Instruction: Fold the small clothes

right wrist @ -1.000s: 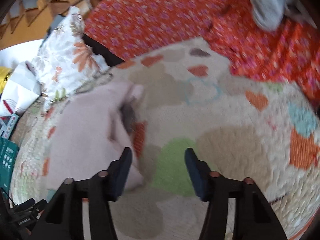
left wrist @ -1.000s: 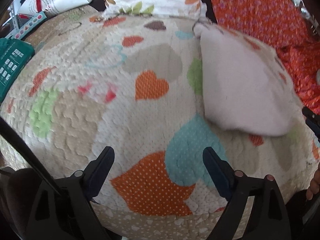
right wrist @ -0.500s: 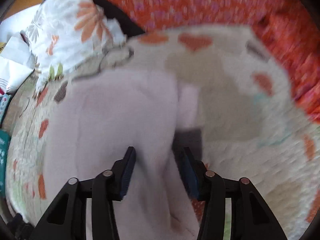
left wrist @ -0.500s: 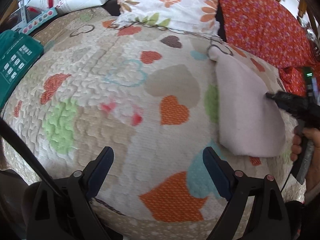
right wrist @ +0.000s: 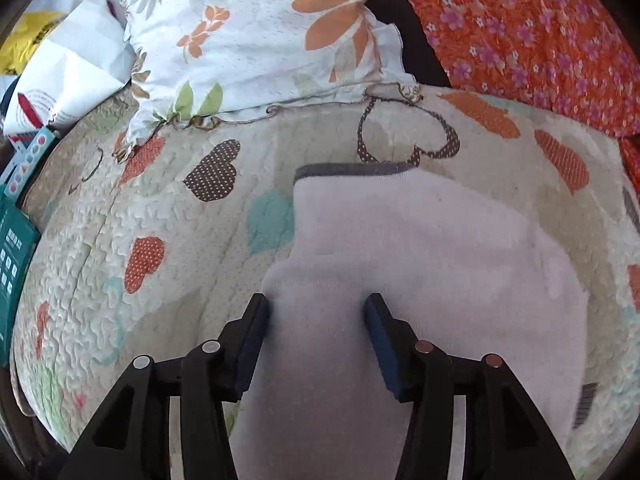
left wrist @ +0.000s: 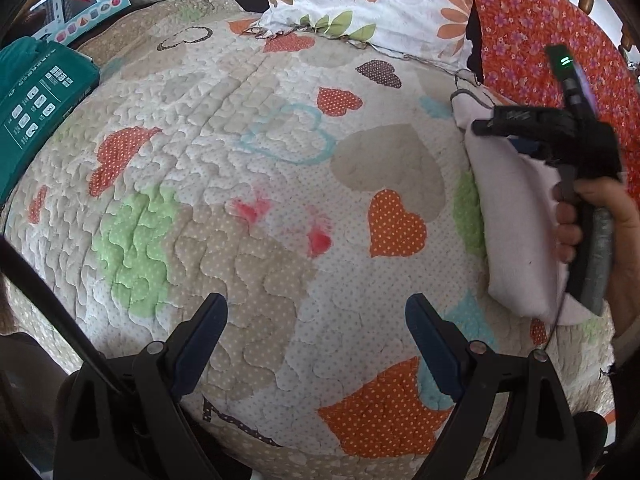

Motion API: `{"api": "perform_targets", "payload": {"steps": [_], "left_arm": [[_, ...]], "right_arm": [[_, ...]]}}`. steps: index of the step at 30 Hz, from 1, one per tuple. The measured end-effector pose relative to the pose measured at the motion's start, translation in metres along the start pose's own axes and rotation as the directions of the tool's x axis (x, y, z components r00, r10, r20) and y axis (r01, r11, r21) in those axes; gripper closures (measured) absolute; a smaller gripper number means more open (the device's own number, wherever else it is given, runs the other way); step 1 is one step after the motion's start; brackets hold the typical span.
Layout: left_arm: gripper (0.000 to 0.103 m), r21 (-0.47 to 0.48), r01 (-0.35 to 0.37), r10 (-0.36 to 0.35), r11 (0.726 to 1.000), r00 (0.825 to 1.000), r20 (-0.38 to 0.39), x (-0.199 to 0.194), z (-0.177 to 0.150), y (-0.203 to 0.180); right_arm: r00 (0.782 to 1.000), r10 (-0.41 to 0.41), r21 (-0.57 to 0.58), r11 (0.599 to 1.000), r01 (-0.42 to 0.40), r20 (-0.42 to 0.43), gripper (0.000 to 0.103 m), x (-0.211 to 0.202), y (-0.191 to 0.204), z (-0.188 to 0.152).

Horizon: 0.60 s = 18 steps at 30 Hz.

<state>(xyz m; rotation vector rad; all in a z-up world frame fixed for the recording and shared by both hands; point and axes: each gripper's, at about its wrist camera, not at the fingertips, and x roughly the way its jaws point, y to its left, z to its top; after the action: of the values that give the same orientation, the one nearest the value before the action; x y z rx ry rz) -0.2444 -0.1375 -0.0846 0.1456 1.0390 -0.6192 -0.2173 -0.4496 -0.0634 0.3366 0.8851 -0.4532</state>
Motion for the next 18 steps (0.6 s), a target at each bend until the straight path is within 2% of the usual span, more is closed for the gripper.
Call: {"api": "perform_targets", "payload": {"steps": [5,12,18], "left_arm": [[0.013,0.031,-0.002,0.002,1.000,1.000,-0.002,-0.001,-0.004,-0.010],[0.013,0.099,0.026,-0.024,0.995,1.000,-0.019,-0.011,-0.020,-0.043],[0.013,0.157,0.042,-0.039,0.987,0.999,-0.016,-0.025,-0.035,-0.070]], "right_arm": [[0.997,0.048,0.013,0.999,-0.049,0.058,0.048,-0.054,-0.017,-0.020],[0.997,-0.038,0.059,0.998,0.034,0.071,0.045,-0.122,-0.065,-0.105],[0.995,-0.079,0.130,0.989,0.069,0.067,0.043,-0.148,-0.093,-0.166]]}}
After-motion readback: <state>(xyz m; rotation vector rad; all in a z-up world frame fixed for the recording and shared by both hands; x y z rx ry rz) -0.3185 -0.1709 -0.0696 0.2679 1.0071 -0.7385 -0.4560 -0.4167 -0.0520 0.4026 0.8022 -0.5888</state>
